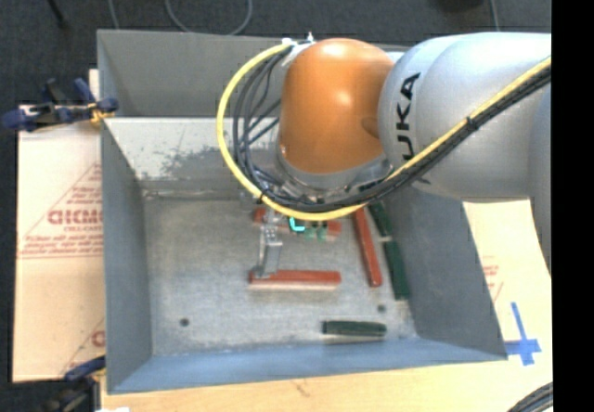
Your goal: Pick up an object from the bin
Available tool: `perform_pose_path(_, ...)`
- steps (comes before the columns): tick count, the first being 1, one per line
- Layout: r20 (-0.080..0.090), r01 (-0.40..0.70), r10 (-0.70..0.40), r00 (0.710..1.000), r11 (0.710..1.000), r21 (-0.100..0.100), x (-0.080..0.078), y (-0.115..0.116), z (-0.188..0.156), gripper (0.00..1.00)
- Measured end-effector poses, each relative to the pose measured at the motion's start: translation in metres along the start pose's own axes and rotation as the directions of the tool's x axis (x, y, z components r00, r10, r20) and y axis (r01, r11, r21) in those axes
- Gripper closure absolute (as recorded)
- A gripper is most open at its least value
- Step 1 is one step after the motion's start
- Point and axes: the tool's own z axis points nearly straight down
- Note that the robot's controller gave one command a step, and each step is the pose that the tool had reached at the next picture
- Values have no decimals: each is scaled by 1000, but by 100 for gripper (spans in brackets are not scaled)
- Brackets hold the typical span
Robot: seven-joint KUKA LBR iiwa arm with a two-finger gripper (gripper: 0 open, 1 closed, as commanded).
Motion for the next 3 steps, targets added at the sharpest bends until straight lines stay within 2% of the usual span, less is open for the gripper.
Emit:
perform_pose_path(1,14,120,-120,993,993,2,43,-25,-110,0)
perform_pose_path(2,-2,270,-270,963,963,3,42,-104,36,0)
perform_pose_path(3,5,163,-163,987,987,0,45,-119,152,0)
